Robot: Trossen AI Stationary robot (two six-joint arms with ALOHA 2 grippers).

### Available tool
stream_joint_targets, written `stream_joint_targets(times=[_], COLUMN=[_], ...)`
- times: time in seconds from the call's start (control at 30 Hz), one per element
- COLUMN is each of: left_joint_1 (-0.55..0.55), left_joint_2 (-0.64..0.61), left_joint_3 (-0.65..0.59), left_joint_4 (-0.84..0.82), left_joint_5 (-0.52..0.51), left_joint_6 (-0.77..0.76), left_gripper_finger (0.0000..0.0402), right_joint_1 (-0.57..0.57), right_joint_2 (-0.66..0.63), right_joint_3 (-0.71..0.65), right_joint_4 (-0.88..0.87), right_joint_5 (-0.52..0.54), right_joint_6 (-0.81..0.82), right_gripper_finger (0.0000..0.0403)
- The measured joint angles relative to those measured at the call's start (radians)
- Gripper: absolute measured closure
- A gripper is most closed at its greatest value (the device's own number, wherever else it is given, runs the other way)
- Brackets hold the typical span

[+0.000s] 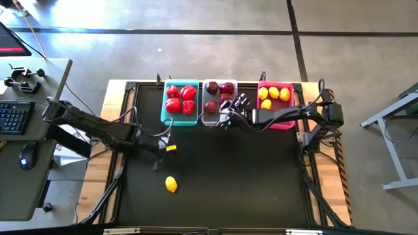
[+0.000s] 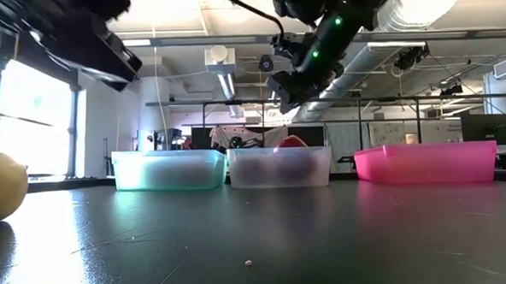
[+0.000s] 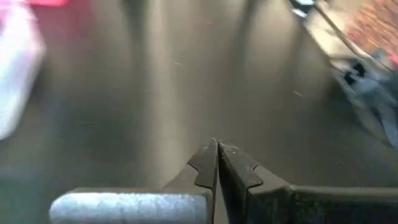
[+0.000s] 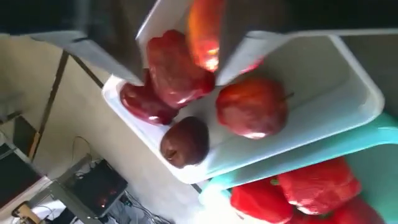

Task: Sort produce into baskets
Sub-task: Put the lemon into the pink bin

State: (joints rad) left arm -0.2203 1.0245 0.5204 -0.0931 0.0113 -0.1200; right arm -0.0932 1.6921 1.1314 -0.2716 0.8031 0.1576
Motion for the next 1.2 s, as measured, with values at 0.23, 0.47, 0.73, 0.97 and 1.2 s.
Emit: stream_joint_targets(times=[0.23,0.47,0.73,0.97,1.2], left_joint_1=[-0.136,-0.24,-0.371,-0.385,-0.375], left_joint_2=[0.0,0.024,0.135,0.251,0.354], left_joint_3=[0.062,0.061,0.061,0.061,0.06], left_joint_4=[-0.195,-0.248,-0.172,-0.082,-0.094], left_joint_5=[0.065,0.014,0.02,0.001,-0.038], left_joint_6=[-0.02,-0.056,-0.046,0.013,0.101], left_gripper_finger=[0.0386,0.0321,0.0216,0.0166,0.0163], right_joint_1=[0.088,0.191,0.256,0.269,0.271], right_joint_2=[0.002,0.003,0.003,0.003,0.003], right_joint_3=[-0.108,-0.218,-0.244,-0.244,-0.244], right_joint_4=[0.146,0.286,0.299,0.299,0.298], right_joint_5=[0.009,0.011,0.028,0.011,0.01], right_joint_6=[0.061,0.242,0.29,0.291,0.29], right_gripper_finger=[0.0391,0.0363,0.0389,0.0399,0.0402])
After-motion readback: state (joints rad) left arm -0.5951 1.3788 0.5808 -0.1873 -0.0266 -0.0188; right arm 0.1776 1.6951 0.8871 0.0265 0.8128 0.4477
